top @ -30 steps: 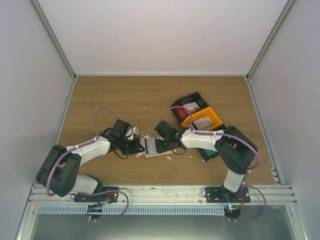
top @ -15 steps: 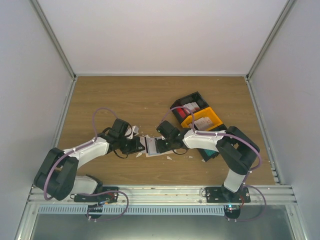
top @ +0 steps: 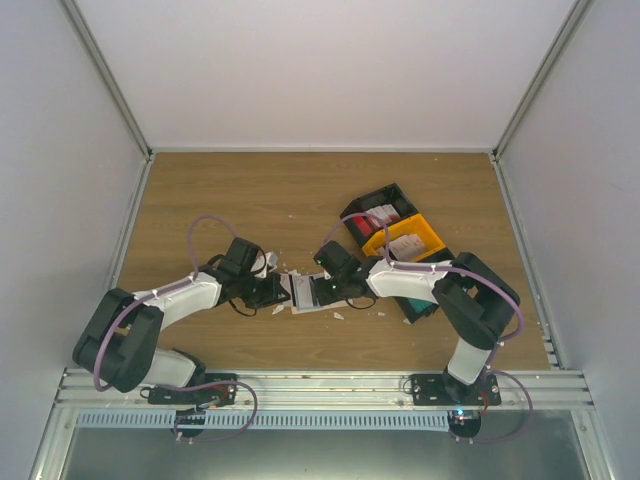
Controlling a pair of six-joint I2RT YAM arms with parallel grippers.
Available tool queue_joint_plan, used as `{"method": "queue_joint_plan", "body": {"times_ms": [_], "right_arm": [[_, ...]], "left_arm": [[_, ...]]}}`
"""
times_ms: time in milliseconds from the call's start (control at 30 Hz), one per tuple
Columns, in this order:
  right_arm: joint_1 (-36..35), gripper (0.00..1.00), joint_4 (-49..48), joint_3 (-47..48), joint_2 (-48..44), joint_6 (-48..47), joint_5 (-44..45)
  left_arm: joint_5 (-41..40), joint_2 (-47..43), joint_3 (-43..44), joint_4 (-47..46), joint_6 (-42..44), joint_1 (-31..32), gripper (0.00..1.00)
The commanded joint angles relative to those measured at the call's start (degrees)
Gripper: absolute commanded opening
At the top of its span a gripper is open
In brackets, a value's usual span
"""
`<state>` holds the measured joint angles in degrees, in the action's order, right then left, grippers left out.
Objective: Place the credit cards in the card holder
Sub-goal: Insert the credit card into the card holder.
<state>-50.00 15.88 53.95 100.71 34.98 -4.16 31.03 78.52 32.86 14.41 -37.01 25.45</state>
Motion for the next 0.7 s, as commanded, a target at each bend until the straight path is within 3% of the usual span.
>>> {"method": "queue_joint_plan", "body": {"times_ms": [0, 667], "right_arm": [[0.3, 0.01, 2.3, -2.8, 3.2, 0.7, 0.2], [0.3, 0.01, 0.8, -3.7, 2.2, 0.9, -0.1]], "left_arm": [[1.4, 0.6, -0.7, -3.9, -0.4, 0.2, 0.0], [5.8, 0.0, -1.0, -6.1, 0.3, 0.2, 0.0]]}}
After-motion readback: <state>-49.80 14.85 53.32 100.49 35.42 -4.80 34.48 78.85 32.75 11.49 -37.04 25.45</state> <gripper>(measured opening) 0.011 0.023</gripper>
